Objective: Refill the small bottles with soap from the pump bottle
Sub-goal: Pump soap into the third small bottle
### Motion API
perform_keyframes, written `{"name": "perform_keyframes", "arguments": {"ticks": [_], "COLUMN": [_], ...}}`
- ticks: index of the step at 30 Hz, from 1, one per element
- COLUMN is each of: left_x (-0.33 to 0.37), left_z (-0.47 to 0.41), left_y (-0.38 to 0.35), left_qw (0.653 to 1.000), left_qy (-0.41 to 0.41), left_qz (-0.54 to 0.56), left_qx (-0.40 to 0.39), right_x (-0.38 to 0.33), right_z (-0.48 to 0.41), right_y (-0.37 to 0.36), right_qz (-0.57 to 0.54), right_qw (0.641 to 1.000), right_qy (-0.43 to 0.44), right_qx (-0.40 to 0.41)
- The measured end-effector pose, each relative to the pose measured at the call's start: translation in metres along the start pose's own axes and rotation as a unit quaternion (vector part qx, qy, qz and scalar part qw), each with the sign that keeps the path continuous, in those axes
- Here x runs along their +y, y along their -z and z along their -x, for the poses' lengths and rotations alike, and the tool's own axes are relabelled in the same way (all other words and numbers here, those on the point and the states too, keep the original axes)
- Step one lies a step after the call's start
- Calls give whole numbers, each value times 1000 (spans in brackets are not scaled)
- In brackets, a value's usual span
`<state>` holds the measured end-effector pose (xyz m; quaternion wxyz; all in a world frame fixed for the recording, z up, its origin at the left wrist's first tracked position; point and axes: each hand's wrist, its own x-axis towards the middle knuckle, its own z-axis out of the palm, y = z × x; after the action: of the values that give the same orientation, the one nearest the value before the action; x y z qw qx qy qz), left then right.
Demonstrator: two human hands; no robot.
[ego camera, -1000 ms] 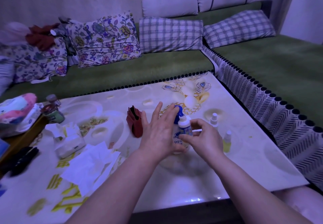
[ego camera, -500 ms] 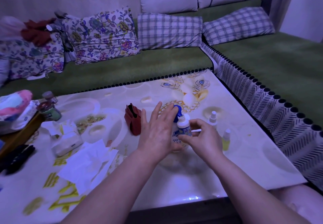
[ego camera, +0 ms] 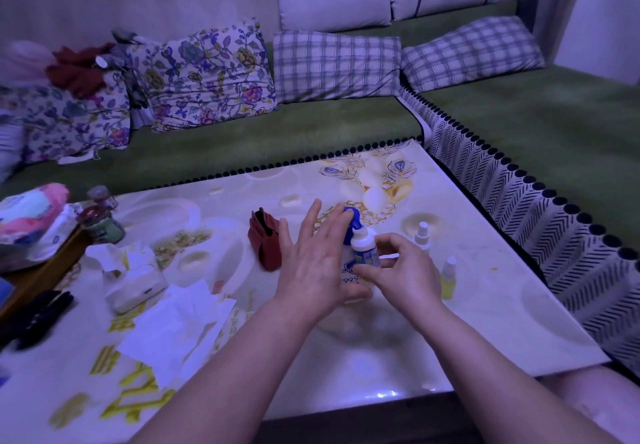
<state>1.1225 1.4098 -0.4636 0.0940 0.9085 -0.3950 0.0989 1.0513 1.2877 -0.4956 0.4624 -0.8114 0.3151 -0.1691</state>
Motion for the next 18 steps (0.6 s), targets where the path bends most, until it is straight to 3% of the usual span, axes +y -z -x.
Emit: {"name": "perform_keyframes", "arguments": {"ticks": [18], "left_x": [-3], "left_z": [-1], "left_y": [1], "left_qw": [1000], "left_qy": [6], "left_qz": [4], "left_qx": [-11], "right_x": [-2], "right_z": [0], "right_y": [2], "right_qz": [-6], "right_qw": [1000], "right_qy": [3], "right_qx": [-3]}}
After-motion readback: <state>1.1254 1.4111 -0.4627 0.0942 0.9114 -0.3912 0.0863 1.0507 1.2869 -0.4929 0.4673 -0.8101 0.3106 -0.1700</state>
